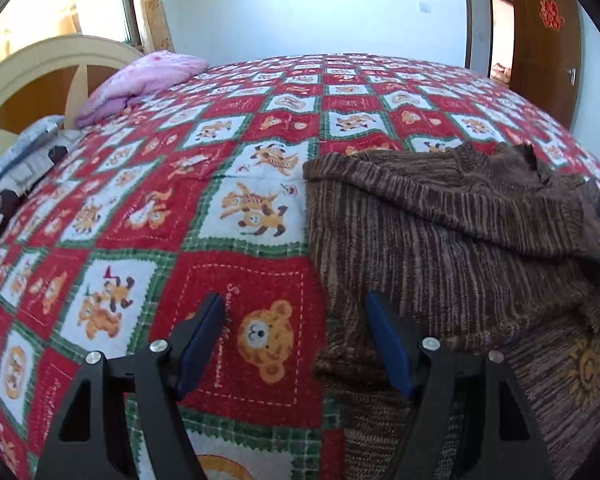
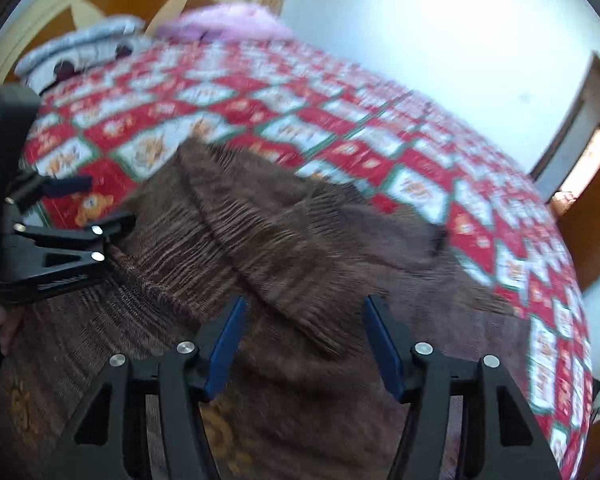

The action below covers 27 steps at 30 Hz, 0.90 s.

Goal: Fold small clothes

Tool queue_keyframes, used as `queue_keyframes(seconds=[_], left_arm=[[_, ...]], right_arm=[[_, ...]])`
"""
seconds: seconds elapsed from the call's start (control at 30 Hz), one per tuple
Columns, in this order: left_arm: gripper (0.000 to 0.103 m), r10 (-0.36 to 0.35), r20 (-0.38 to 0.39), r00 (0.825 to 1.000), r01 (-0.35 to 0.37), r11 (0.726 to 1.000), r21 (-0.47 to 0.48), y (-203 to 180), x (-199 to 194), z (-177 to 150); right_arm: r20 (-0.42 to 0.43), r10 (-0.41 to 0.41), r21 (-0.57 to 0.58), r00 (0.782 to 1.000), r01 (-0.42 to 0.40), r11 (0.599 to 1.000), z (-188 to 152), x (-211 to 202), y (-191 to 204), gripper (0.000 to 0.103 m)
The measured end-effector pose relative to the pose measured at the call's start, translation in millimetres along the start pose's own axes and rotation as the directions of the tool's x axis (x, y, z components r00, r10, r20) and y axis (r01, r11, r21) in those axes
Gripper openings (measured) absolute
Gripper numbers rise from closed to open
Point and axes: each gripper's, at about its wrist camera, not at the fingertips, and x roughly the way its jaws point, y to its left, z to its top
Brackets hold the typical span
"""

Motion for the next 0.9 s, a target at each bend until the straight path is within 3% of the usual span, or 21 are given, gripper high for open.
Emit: queue_keyframes(seconds=[0.03,0.1,0.17,0.27,0.33,0.4,0.53,0.63,0.67,0.7,0.73,0.9], left_arm=[[0.078,-0.009,-0.001,1.0,0.009,1.0,-0.012,2,1,0],[0.078,-0.025,0.001,1.0,0.025,0.999,-0.023,4,2,-1],[0.078,-0.024,0.008,1.0,0.024,0.999,-0.023,4,2,-2],[0.079,-0.015,0.016,1.0,0.016,1.0,-0.015,2,2,-3],[0.079,-0.019,0.018,1.0,0.02,1.0,-0.018,3,2,-4],[0.079,-0.019,0.019,1.0,0.019,1.0,-0.018,2,1,-4],[0.079,0.003,0.029,1.0,-0.003,1.0,-0.001,-1,0,-5],[0.079,-0.001,0.034,0.999,0.001,1.0,-0.005,0,-1,-5],[0.079,-0.011,0.035,0.999,0.011,1.0,-0.013,2,-1,-5],[0.079,-0.018,0.033,0.999,0.019,1.0,-0.019,3,0,-5],[0.079,-0.017,0.032,0.999,0.018,1.0,-0.018,2,0,-5],[0.079,-0.019,0.037,0.999,0.02,1.0,-0.02,2,-1,-6]], right_arm=[[-0.023,-0.01,-0.019,1.0,0.01,1.0,2,9,3,0.059],[-0.025,-0.065,-0.05,0.998,0.063,0.997,7,19,7,0.031],[-0.016,-0.074,-0.011,0.997,0.074,0.997,13,17,-4,0.017],[0.01,-0.105,0.129,0.994,0.103,0.986,28,12,-39,0.008],[-0.002,-0.081,0.237,0.997,0.079,0.968,35,14,-65,0.006],[-0.033,-0.1,0.293,0.994,0.105,0.95,36,17,-80,0.0],[-0.047,-0.098,0.333,0.994,0.108,0.937,33,18,-95,0.0],[-0.018,-0.023,0.261,1.0,0.027,0.965,34,14,-79,0.003],[-0.005,0.03,0.215,1.0,-0.028,0.976,37,12,-67,0.022],[0.007,0.055,0.171,0.998,-0.056,0.984,39,10,-54,0.055],[0.032,0.09,0.097,0.995,-0.093,0.991,44,7,-33,0.063],[0.039,0.135,-0.008,0.99,-0.134,0.991,75,25,18,0.063]])
